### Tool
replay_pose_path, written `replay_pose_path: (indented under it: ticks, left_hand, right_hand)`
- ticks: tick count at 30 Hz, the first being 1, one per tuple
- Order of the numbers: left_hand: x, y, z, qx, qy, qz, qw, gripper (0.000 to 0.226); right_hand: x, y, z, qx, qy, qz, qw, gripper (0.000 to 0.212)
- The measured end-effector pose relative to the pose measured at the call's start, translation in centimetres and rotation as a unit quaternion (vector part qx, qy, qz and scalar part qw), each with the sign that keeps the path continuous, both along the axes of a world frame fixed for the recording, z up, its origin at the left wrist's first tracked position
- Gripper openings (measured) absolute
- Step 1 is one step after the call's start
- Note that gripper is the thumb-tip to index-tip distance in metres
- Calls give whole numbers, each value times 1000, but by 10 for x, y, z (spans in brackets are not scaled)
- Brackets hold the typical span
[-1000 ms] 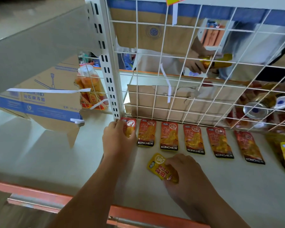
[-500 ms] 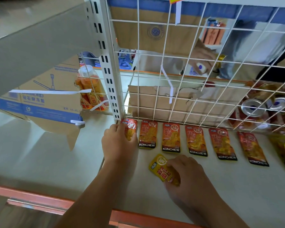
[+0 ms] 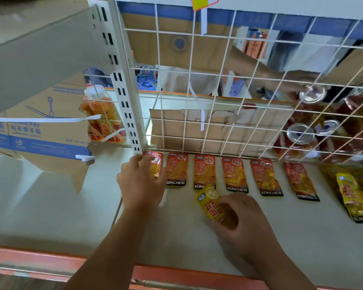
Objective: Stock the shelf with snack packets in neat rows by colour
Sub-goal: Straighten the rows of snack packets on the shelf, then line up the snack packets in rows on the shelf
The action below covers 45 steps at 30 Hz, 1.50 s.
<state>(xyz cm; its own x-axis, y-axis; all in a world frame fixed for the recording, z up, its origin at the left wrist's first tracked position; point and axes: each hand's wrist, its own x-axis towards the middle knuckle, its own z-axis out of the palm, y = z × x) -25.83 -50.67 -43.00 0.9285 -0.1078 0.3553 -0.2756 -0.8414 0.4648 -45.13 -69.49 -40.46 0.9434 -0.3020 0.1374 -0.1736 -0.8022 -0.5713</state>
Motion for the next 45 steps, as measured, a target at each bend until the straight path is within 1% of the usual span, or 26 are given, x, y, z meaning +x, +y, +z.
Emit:
replay_pose_path:
  ticks: [3,5,10,13,16,20,24,26,30,35,42,45]
  left_hand:
    - [-25,-20,7,-34,-68,-57,995,39]
    - [-46,-44,11,-54,-88,-118,988,42]
    - [-108,-129,16,-82,-68,-257,961,40]
    - [-147,-186,14,-104,-37,-318,942,40]
    - [-180,-237,6,-107,-50,-362,925,40]
    - [-207,-287,-2,-95,-72,-382,916,38]
    - [-223,-313,-10,-63,-69,-387,917,36]
    - [-225,-316,-14,-48,-58,-379,922,36]
    - [-226,-314,-13,-33,-49,-366,929,36]
    - [-227,-316,-15,-8,-63,-362,930,38]
    - [-228,-316,-14,-11,-68,-363,929,37]
    - [-227,-315,-15,-16,-66,-366,928,36]
  right_hand:
    - [-15,-29,6,6,-31,-43,999,45]
    - [-30,-51,10,5,-46,-84,995,41]
    - [-78,-120,11,15,-67,-193,979,42]
    - [-114,-165,10,31,-86,-243,966,41]
    - [-148,-207,6,14,-77,-295,952,39]
    - [-176,-245,-1,-1,-78,-309,948,39]
    - [-178,-265,-6,-31,-42,-309,950,44]
    - [-170,-270,-9,-48,-19,-300,952,47]
    - [-150,-276,-10,-65,25,-296,953,45]
    - [-135,-280,-15,-45,28,-287,956,48]
    - [-129,-282,-20,-55,47,-293,953,53]
    - [-127,-282,-21,-61,49,-292,953,50]
